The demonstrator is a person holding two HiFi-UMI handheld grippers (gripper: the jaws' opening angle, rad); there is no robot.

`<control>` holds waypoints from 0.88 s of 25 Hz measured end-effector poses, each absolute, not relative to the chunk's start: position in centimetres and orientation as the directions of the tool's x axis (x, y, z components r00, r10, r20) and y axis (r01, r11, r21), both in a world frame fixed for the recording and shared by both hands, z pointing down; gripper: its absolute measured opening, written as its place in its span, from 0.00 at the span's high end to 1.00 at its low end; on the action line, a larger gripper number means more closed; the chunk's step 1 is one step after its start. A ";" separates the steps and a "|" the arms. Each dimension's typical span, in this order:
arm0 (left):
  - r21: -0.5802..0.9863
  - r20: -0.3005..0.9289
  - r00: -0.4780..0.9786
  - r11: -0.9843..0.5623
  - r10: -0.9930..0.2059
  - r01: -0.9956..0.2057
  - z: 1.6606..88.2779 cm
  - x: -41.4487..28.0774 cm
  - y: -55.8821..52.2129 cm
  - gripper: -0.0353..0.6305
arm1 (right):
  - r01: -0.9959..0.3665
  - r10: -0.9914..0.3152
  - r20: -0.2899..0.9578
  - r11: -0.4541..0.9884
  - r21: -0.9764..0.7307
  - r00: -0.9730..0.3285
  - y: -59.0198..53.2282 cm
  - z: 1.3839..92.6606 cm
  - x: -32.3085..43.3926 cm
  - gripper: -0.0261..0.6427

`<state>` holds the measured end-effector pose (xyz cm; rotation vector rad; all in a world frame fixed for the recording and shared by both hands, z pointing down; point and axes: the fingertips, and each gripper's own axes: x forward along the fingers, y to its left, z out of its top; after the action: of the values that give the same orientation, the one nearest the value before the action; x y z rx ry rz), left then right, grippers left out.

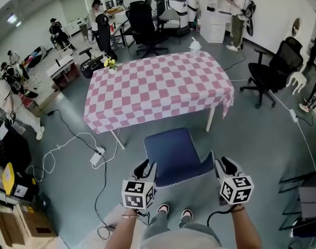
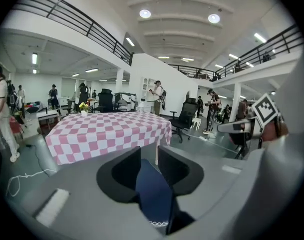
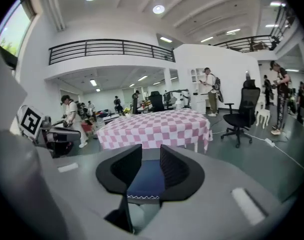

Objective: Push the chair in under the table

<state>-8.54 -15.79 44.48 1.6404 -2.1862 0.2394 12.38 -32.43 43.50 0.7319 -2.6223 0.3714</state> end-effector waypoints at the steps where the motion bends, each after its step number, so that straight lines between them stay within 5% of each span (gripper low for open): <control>1: 0.073 0.421 -0.238 0.294 -0.875 -0.953 44.8 -8.3 -15.6 0.78 | -0.499 -0.398 0.446 0.857 -0.132 -0.801 -32.3 43.8 12.2 0.80; 7: 0.013 0.499 -0.164 0.197 -0.851 -0.980 46.9 -5.8 -14.8 0.78 | -0.204 -0.151 0.528 0.978 -0.043 -0.836 -30.9 45.6 11.3 0.79; 13: -0.005 0.614 0.021 -0.031 -0.789 -1.000 49.4 -2.1 -13.7 0.77 | 0.156 0.068 0.685 0.985 0.068 -0.725 -29.2 49.5 12.3 0.79; 22: -0.129 0.793 0.037 -0.227 -0.608 -0.965 54.8 -0.3 -12.3 0.75 | 0.501 0.147 0.844 0.851 0.158 -0.515 -28.6 54.3 12.7 0.79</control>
<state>-0.26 -12.32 54.76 1.8735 -1.5860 1.0596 12.75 -28.60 54.28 -0.4708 -2.0937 -0.4814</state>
